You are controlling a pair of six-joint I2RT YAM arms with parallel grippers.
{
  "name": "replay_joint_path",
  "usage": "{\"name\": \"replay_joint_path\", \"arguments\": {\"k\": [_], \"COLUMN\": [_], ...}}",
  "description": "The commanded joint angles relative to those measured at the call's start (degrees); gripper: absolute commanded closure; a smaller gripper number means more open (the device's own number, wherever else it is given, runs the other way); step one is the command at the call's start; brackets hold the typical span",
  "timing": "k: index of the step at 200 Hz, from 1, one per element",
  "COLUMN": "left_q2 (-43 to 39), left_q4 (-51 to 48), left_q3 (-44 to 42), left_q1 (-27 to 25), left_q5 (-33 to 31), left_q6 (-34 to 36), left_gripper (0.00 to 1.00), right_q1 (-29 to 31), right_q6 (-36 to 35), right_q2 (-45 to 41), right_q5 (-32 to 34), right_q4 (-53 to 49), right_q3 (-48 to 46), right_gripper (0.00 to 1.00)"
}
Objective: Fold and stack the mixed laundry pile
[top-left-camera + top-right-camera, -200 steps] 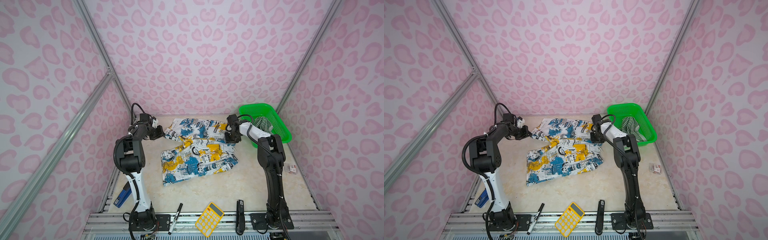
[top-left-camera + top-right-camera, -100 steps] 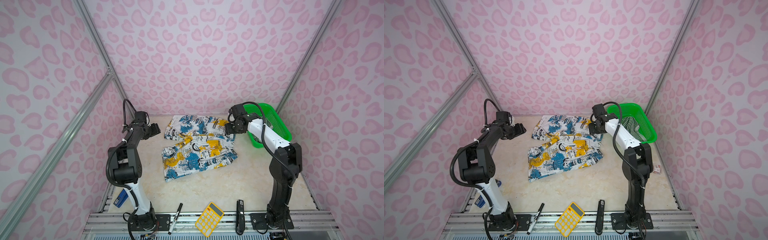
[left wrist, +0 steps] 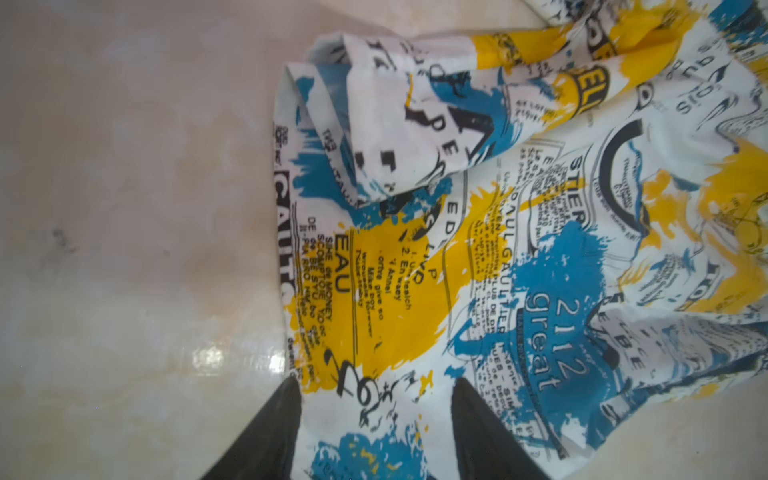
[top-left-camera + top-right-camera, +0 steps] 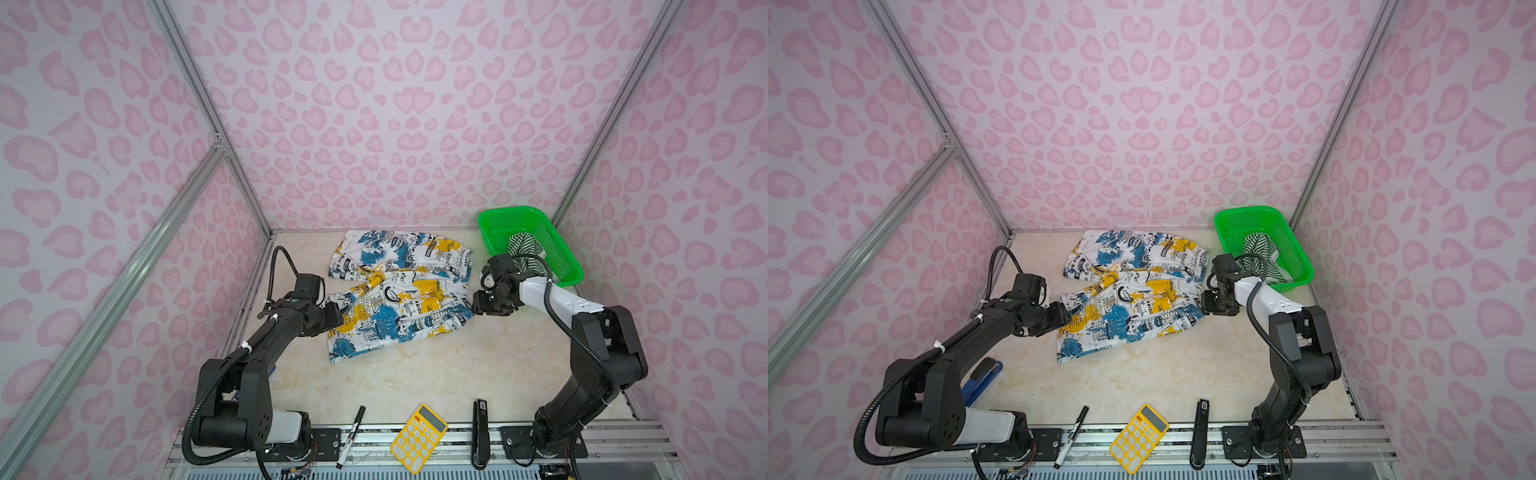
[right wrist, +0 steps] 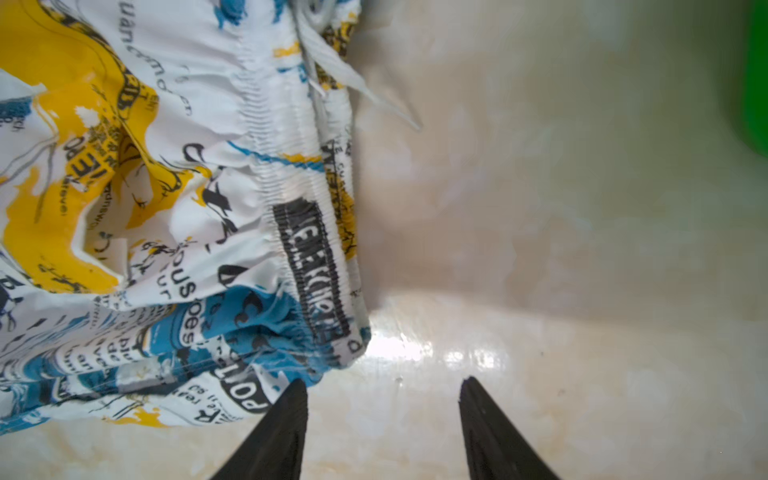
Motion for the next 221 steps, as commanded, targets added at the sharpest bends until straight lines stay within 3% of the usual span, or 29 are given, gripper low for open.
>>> {"name": "replay_joint_path", "arguments": {"k": [1, 107, 163, 221], "left_q2": [-2.6, -3.8, -10.7, -12.1], "left_q4": [-1.6, -0.7, -5.1, -2.5], "left_q3": [-3.1, -11.7, -12.3, -17.7], "left_q1": [-1.2, -3.7, -3.9, -4.6], "left_q5": [-2.4, 1.4, 2.0, 4.8], "left_q6": [-2.4, -7.0, -9.1, -12.9], "left_gripper": [0.40, 0.45, 0.44, 0.47], "right_q1": [-0.4, -0.9, -0.9, -0.8], "right_q6": [0.9, 2.2, 2.5, 2.2], "right_q2": [1.8, 7.3, 8.0, 7.9], "right_q5": [-6.0, -2.9, -2.7, -1.8], "right_q4": [4.9, 4.3, 4.3, 4.1], "right_q3": [0.1, -2.2, -2.7, -3.0], "right_gripper": [0.41, 0.49, 0.59, 0.54]}}
